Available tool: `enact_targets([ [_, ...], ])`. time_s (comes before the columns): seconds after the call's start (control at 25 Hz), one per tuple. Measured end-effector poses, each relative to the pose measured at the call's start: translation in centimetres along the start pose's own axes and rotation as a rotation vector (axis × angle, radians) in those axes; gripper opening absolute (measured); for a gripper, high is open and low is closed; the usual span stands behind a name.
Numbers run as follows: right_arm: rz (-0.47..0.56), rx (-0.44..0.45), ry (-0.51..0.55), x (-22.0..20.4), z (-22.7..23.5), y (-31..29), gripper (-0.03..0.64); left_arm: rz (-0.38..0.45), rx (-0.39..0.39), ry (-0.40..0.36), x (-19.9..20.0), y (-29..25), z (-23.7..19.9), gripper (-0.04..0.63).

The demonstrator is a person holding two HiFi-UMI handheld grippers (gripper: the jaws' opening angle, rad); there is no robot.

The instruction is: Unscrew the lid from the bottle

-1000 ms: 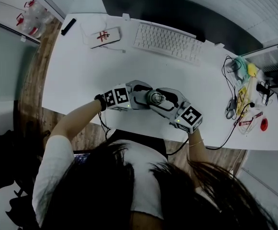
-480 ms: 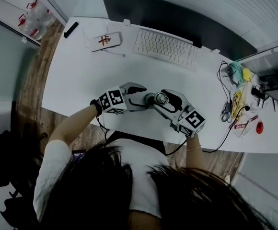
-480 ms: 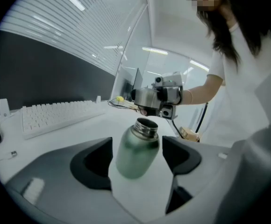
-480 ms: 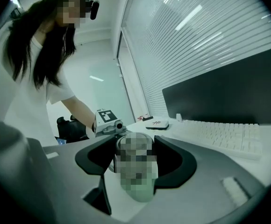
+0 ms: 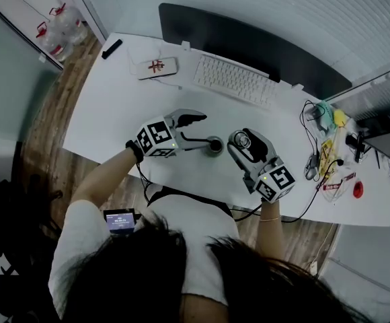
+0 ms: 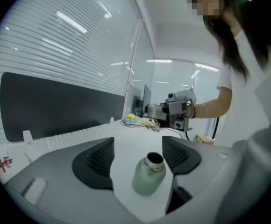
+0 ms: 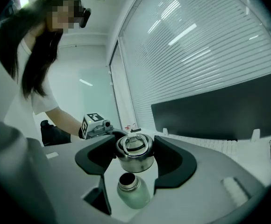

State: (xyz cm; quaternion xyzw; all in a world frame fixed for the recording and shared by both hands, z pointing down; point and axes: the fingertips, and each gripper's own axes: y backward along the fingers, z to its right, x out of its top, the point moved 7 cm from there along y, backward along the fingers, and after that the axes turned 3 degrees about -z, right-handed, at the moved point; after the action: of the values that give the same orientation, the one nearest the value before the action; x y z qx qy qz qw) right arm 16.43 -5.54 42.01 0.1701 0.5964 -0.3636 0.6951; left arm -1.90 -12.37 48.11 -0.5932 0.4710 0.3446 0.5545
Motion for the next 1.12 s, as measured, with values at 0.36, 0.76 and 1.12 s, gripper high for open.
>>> enact_targets([
  [0.36, 0.16, -0.249, -0.015, 4.7, 0.3, 3.2, 0.261, 0.125, 0.227, 0.03, 5.5, 2.8, -1.3, 0.308],
  [0.76, 0.128, -0.418, 0.08, 7.0, -0.1, 3.8, 0.259, 0.194, 0.468, 0.106, 9.0, 4.8, -1.1, 0.258],
  [1.12, 0.138, -0.477, 0.084, 7.0, 0.2, 3.6, 0.259, 0.219, 0.606, 0.135, 9.7, 4.7, 0.3, 0.164],
])
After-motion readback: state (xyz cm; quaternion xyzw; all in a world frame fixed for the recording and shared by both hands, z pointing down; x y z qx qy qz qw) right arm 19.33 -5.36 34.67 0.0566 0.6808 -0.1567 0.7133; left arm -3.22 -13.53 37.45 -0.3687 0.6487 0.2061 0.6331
